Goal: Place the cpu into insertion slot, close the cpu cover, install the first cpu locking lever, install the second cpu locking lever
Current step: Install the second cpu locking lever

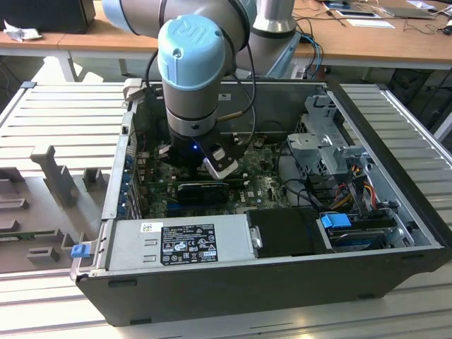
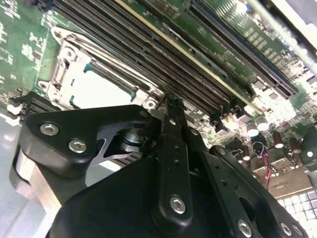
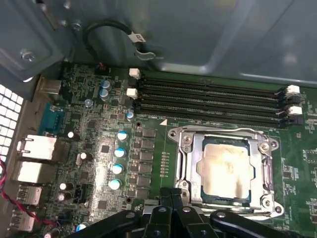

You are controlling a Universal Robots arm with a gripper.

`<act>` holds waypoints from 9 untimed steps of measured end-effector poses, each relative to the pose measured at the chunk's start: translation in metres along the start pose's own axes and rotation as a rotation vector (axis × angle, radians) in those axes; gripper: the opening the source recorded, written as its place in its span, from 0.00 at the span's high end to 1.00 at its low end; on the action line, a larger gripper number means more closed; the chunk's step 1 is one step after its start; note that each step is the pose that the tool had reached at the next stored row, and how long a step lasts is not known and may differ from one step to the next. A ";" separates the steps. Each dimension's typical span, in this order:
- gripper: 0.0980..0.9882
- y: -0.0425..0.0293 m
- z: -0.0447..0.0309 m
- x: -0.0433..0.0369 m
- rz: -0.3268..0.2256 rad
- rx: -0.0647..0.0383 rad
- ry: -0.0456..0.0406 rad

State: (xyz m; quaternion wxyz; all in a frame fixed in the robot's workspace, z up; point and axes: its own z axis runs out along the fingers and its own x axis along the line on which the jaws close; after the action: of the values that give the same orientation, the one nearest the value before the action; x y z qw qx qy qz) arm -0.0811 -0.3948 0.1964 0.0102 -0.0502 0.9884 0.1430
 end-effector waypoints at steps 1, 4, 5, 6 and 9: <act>0.99 0.0001 0.0000 0.0003 0.000 0.000 -0.0002; 0.99 0.0026 -0.0088 0.0000 0.000 0.000 0.0000; 0.99 0.0037 -0.0123 0.0000 0.000 0.000 -0.0001; 0.99 0.0044 -0.0148 -0.0001 0.000 0.000 -0.0001; 0.99 0.0074 -0.0249 -0.0005 0.000 0.001 0.0000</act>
State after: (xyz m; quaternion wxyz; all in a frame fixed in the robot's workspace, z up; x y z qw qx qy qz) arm -0.0815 -0.3948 0.2223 0.0102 -0.0502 0.9884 0.1427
